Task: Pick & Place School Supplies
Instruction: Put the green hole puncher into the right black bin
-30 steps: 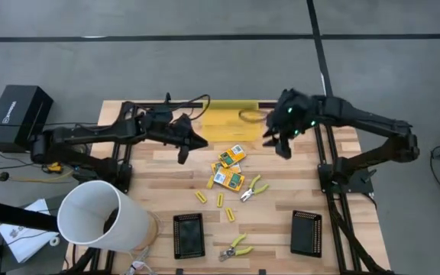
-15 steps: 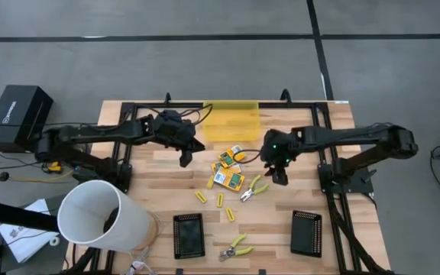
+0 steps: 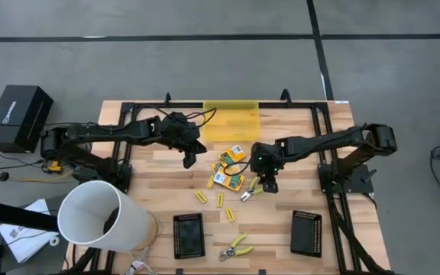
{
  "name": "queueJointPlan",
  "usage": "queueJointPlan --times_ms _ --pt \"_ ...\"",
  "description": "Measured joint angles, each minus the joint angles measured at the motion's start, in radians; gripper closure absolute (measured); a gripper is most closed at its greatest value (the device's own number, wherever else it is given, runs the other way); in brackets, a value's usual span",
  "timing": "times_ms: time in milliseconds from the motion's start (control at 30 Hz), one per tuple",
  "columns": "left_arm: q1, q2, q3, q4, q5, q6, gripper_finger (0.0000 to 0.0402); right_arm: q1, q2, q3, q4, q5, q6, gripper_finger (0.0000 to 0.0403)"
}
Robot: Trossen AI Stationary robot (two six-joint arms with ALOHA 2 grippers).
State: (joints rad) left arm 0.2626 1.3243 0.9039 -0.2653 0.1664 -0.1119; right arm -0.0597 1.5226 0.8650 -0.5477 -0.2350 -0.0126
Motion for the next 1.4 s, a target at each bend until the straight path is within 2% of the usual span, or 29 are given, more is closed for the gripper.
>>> queueJointPlan --times_ms 433,600,833,1067,1400 --pt "0.000 -0.001 0.000 0.003 -0.028 0.001 0.0357 -0.027 0.004 -0.003 0.019 -0.003 -0.031 0.0249" --pt "-0.004 -0.001 0.000 0.003 -0.028 -0.005 0.0357 0.024 0.003 -0.050 0.000 -0.069 0.040 0.0249" --pt "-0.004 -0.001 0.000 0.003 -0.028 0.004 0.0357 0.123 0.003 -0.101 0.065 -0.075 0.107 0.0249" --pt "-0.004 -0.001 0.000 0.004 -0.036 0.008 0.0357 0.113 0.003 -0.096 0.128 -0.054 0.175 0.0249" --pt "-0.004 -0.001 0.000 0.004 -0.035 0.011 0.0357 0.109 0.002 -0.091 0.165 -0.053 0.163 0.0249"
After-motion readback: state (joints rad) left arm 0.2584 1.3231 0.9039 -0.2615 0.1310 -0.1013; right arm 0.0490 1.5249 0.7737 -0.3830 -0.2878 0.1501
